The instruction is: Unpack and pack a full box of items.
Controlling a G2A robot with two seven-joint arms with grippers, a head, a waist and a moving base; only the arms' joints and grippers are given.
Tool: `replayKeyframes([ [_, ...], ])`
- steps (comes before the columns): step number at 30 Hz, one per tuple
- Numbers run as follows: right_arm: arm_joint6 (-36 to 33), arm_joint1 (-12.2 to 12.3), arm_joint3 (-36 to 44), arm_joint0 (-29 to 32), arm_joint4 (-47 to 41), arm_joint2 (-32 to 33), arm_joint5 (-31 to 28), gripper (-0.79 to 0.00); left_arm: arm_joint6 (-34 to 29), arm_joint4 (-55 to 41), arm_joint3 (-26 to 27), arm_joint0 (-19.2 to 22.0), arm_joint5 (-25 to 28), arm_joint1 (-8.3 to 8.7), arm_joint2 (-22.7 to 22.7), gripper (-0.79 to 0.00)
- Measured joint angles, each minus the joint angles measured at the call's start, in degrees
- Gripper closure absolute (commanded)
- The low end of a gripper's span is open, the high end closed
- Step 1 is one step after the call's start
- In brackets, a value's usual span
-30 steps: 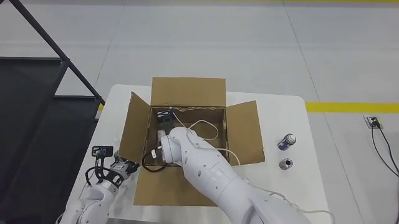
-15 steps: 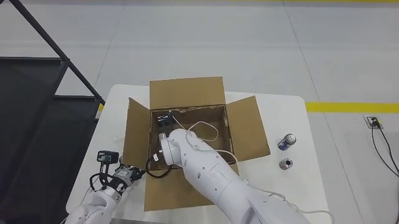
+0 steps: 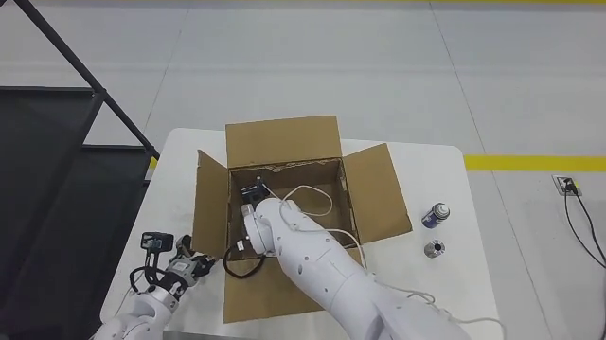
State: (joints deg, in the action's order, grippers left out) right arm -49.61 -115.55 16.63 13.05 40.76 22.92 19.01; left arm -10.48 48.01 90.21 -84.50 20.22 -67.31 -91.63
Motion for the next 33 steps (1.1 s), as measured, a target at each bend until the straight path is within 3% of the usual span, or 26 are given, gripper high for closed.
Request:
replayKeyframes([
  [5, -0.5, 0.0, -0.3, -0.2, -0.6, -0.6, -0.6, -0.372, -1.2, -3.1, -0.3, 0.7, 0.0, 0.2, -1.8, -0.785],
  [12, 0.6, -0.1, -0.2, -0.8, -1.2, -1.4, 3.0, -0.403, -4.0, -6.8, 0.4, 0.7, 0.5, 0.54, -3.7, -0.785],
  [13, 0.7, 0.0, -0.1, -0.9, -1.4, -1.5, 3.0, -0.449, -4.2, -7.0, 0.5, 0.7, 0.5, 0.57, -3.8, -0.785],
  [15, 0.6, 0.0, 0.0, -1.2, -1.7, -1.6, 1.7, -0.637, -4.4, -7.2, 0.6, 0.7, 0.4, 0.62, -3.9, -0.785],
  [18, 0.6, 0.1, -0.3, -1.6, -1.2, -2.3, -0.4, -0.785, -4.3, -7.2, 0.7, 0.7, 0.4, 0.68, -3.9, -0.785],
  [27, 3.0, 0.2, -1.1, -2.6, 0.6, -4.0, -8.5, -0.785, -4.0, -8.1, 0.4, 0.8, 0.1, 0.82, -4.3, -0.785],
  [33, 2.8, 0.1, -1.0, -2.4, 0.7, -4.3, -8.1, -0.785, -3.5, -11.2, 1.5, -0.2, 0.1, 0.89, -5.5, -0.785],
])
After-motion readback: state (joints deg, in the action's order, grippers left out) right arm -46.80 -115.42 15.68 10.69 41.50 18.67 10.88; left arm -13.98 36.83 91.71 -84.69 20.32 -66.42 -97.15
